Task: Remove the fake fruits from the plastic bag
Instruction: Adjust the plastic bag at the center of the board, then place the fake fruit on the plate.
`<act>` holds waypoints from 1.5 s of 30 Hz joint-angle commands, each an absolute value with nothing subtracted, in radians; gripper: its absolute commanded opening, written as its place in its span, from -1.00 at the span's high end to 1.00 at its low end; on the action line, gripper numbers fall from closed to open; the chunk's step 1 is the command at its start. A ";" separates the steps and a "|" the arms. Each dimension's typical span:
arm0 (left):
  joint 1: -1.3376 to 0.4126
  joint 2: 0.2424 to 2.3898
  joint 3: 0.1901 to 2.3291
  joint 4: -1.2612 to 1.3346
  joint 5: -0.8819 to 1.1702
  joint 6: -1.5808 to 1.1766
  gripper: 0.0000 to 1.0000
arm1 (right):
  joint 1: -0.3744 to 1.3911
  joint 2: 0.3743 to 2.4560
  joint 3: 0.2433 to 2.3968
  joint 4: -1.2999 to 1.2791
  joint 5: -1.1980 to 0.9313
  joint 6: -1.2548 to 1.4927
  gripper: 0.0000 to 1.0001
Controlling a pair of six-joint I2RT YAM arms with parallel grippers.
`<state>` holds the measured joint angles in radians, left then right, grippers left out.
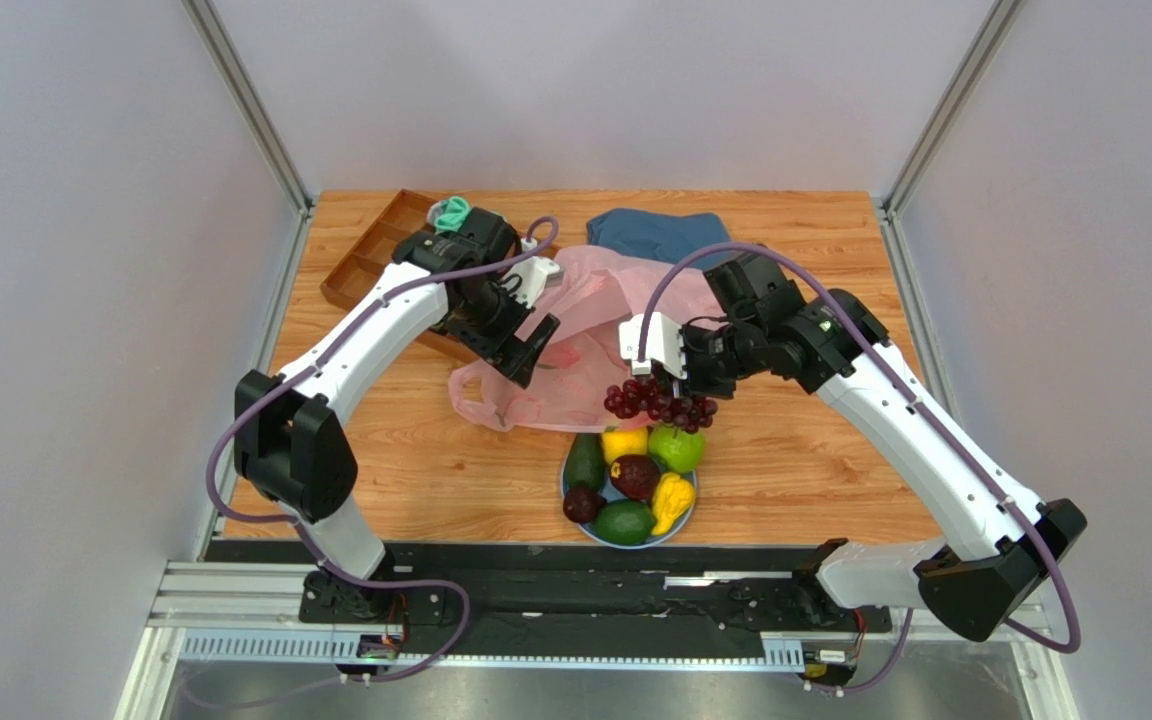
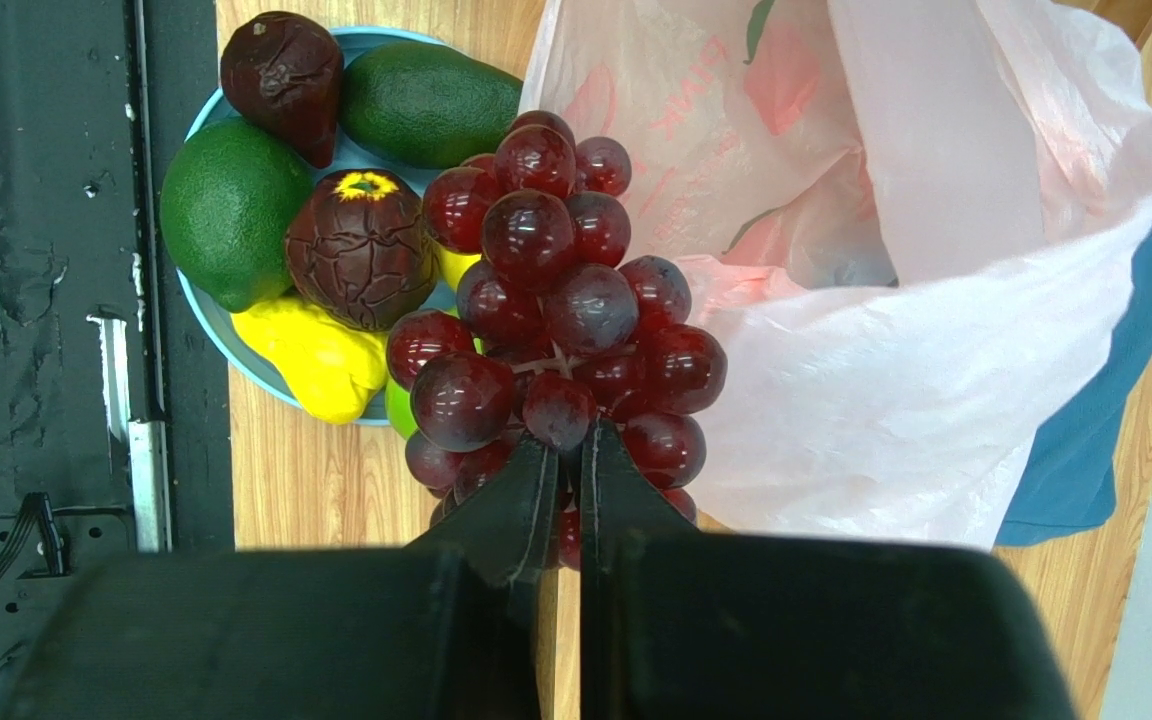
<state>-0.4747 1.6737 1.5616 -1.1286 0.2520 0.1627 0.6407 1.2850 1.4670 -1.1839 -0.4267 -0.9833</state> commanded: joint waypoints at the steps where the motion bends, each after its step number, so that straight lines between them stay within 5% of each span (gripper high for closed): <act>1: -0.466 1.706 1.611 -1.054 0.081 0.155 -0.99 | 0.644 1.235 1.456 -1.135 -0.442 -0.971 1.00; 4: -0.466 1.807 1.727 -1.081 0.055 0.185 -0.73 | 0.644 1.236 1.454 -1.135 -0.449 -0.974 1.00; 6: -0.466 1.905 1.856 -1.107 0.034 0.193 -0.32 | 0.643 1.236 1.466 -1.138 -0.453 -0.973 1.00; 7: -0.462 1.936 1.903 -1.130 0.035 0.201 -0.10 | 0.644 1.238 1.471 -1.140 -0.456 -0.971 1.00; 8: -0.456 1.986 1.990 -1.138 0.055 0.199 0.42 | 0.644 1.236 1.477 -1.141 -0.456 -0.969 1.00; 10: -0.434 2.026 2.074 -1.152 0.087 0.189 1.00 | 0.644 1.233 1.488 -1.143 -0.456 -0.966 1.00; 25: -0.411 2.034 2.620 -1.031 0.222 0.138 1.00 | 0.667 1.207 1.528 -1.140 -0.581 -0.914 1.00; 37: -0.400 2.060 2.614 -0.971 0.061 0.078 1.00 | 0.862 1.252 1.399 -1.145 -0.468 -1.081 1.00; 41: -0.400 2.020 2.570 -0.986 0.055 0.077 0.72 | 0.884 1.272 1.384 -1.132 -0.407 -1.095 1.00; 45: -0.402 1.979 2.510 -1.023 0.095 0.074 0.69 | 0.891 1.284 1.379 -1.111 -0.371 -1.103 1.00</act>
